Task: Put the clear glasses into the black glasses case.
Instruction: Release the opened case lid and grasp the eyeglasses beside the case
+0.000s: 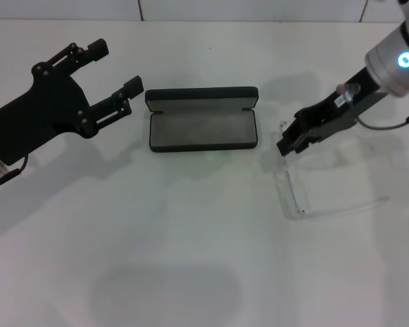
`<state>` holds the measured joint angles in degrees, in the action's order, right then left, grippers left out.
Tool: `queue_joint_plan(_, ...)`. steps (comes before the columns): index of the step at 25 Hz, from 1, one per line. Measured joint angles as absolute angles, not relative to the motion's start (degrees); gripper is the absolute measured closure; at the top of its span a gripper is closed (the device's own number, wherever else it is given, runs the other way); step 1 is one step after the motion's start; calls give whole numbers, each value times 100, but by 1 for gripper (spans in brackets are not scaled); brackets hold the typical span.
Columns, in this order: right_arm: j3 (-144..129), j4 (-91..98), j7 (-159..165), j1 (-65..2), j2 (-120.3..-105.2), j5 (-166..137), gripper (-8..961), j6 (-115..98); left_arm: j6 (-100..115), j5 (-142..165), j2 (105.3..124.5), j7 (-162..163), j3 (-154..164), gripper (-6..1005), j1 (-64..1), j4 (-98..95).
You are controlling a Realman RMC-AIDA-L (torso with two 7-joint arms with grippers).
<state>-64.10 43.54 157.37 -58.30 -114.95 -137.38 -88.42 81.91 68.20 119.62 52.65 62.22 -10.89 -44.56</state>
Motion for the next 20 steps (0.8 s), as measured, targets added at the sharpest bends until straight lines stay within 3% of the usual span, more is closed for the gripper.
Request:
queue_joint_plan(10,-6029,4448,15573,-5755,-11446,-13764,560,-8887,8191,6813,11962,5265,6219,234,-1063,-4465)
queue_joint_plan(16,-6089,4249,15888,-5729,-11564,-13848,443,-8665,8191,6811,11967,5265,6174,234,-1107,-4432)
queue_joint_plan(20,-6213,3796,15962,-5819,-11592,-13812,447,-8416,8191,6811,11970,5265,6172,234,-1116,-4429)
